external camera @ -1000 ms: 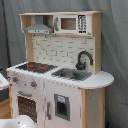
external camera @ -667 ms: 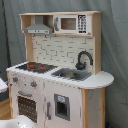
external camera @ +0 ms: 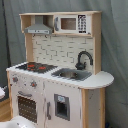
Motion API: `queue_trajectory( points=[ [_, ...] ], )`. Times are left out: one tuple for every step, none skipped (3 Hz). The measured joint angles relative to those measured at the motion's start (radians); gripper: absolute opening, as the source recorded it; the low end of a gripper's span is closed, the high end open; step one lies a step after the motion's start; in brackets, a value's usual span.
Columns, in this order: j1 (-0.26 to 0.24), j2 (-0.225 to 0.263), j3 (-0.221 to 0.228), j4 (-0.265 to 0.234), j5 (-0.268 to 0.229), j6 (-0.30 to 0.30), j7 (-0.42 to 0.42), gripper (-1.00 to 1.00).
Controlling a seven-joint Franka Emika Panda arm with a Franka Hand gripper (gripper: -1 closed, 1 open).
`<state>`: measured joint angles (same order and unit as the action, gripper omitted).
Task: Play with the kitchen
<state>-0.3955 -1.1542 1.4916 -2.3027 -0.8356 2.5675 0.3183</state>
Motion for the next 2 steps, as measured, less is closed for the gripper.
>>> queue_trajectory(
  points=[
    [0.014, -0.022, -0.021, -0.071, -0.001, 0.0, 0.068, 1.0],
    [0.015, -0.051, -0.044, -0.129, -0.001, 0.008, 0.142, 1.0]
  ],
)
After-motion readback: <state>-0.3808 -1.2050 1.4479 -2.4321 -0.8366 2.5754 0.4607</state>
